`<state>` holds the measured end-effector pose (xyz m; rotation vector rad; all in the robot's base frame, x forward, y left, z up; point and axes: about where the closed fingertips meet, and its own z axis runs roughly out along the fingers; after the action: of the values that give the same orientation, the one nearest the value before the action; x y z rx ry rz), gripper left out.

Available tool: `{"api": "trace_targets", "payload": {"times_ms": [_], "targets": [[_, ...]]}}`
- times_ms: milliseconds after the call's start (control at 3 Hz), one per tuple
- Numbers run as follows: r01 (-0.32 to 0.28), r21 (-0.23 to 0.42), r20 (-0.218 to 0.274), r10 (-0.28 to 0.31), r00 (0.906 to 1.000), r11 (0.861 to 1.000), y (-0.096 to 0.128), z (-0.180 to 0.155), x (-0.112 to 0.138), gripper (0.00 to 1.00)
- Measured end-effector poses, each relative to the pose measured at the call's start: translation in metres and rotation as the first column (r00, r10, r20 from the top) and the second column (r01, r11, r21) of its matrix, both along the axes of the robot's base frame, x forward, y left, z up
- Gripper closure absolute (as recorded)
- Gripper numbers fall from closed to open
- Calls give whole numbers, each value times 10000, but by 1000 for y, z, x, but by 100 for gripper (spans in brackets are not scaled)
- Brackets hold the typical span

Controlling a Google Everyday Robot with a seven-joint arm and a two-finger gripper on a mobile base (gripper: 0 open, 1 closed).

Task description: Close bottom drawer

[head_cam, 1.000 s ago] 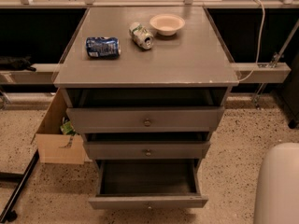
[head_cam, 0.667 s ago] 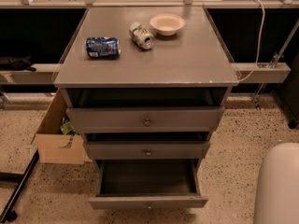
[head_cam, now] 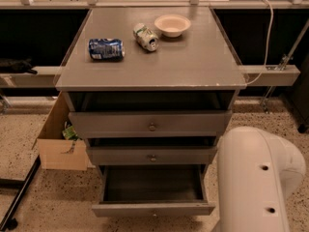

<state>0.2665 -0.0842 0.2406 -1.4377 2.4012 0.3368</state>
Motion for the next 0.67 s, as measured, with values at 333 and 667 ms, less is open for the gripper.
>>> {"api": "trace_targets", "payload": {"times_ms": [333, 667], "targets": [[-193, -351, 154, 198, 9997, 9992, 33, -12, 37, 100], [-193, -351, 154, 198, 9997, 9992, 33, -12, 37, 100]]}}
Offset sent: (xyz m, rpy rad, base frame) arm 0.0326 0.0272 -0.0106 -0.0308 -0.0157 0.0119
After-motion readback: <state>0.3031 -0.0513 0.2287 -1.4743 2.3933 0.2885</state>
